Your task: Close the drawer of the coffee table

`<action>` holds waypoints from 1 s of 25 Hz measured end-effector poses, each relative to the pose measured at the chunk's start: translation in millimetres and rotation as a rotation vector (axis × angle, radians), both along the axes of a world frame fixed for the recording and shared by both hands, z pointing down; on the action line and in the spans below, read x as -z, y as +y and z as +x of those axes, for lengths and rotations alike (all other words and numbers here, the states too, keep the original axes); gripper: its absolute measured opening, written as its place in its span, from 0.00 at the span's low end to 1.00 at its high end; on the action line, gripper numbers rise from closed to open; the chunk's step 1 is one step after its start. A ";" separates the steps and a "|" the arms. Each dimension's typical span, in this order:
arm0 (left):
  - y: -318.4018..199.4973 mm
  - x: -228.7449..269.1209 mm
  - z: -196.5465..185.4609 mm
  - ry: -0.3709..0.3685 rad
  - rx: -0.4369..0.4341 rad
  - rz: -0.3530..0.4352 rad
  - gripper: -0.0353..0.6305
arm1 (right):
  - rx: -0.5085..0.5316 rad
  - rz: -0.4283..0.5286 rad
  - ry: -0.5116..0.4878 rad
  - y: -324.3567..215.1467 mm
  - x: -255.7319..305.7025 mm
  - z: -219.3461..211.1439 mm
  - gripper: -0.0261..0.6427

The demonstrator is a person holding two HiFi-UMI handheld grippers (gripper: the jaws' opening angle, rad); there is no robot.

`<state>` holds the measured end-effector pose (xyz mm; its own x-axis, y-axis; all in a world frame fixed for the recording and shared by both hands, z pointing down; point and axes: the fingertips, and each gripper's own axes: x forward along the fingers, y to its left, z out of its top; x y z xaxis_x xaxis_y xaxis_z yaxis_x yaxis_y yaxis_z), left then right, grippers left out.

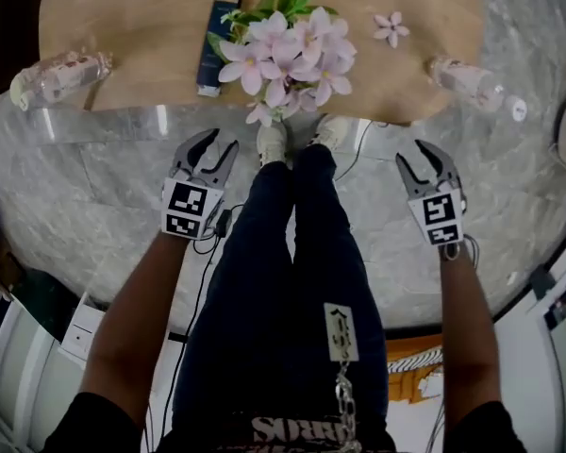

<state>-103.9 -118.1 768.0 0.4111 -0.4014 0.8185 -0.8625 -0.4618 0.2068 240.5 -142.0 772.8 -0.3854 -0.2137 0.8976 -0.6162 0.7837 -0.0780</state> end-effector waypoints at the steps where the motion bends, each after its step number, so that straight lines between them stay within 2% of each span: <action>1: 1.4 -15.3 -1.4 -0.019 -0.007 -0.007 0.34 | 0.026 -0.009 0.030 1.3 -14.8 7.0 0.33; 3: -0.2 -42.4 -7.9 -0.057 -0.008 -0.014 0.41 | 0.064 0.001 0.078 -4.7 -39.3 20.0 0.35; 6: -9.9 -68.3 -11.0 -0.078 -0.006 -0.003 0.45 | 0.111 0.044 0.115 -22.7 -63.3 29.7 0.37; 10: -21.1 -80.6 1.2 -0.083 -0.051 0.016 0.47 | 0.242 0.075 0.165 -23.8 -78.5 26.9 0.38; 20: -22.6 -103.9 -3.9 -0.175 -0.151 -0.020 0.47 | 0.299 0.105 0.061 -29.0 -92.0 -13.6 0.38; 25: -28.8 -105.0 -8.3 -0.179 -0.151 0.031 0.44 | 0.286 0.123 0.040 -31.4 -93.3 -16.6 0.38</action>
<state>-112.2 -146.9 873.0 0.3174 -0.3723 0.8721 -0.8050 -0.5919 0.0402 223.8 -173.4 866.1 -0.4102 -0.2100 0.8875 -0.3704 0.9276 0.0483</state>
